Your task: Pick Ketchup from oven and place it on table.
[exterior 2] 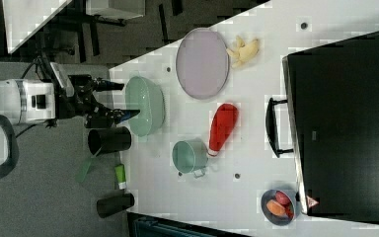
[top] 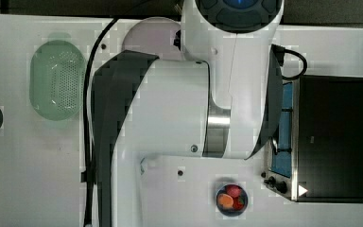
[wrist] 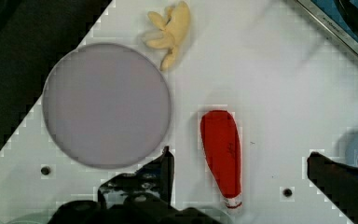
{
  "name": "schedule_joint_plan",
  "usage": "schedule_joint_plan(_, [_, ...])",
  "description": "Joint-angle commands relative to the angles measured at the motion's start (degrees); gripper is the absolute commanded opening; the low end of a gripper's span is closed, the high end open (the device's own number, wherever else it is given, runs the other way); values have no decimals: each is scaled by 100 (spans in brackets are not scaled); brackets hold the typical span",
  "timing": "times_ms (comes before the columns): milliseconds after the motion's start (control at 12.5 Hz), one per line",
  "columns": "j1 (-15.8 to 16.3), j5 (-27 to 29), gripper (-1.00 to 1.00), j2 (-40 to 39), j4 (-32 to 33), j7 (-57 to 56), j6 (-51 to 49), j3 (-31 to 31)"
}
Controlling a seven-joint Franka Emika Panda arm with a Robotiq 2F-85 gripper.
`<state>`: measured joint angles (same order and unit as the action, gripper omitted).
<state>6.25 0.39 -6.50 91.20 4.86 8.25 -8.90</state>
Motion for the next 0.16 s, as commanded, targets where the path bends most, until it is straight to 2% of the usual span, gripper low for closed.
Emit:
schedule_joint_plan(80, [-99, 112, 100, -47, -137, 121, 40, -20])
schedule_joint_plan(160, [-99, 112, 100, -47, -138, 121, 40, -20])
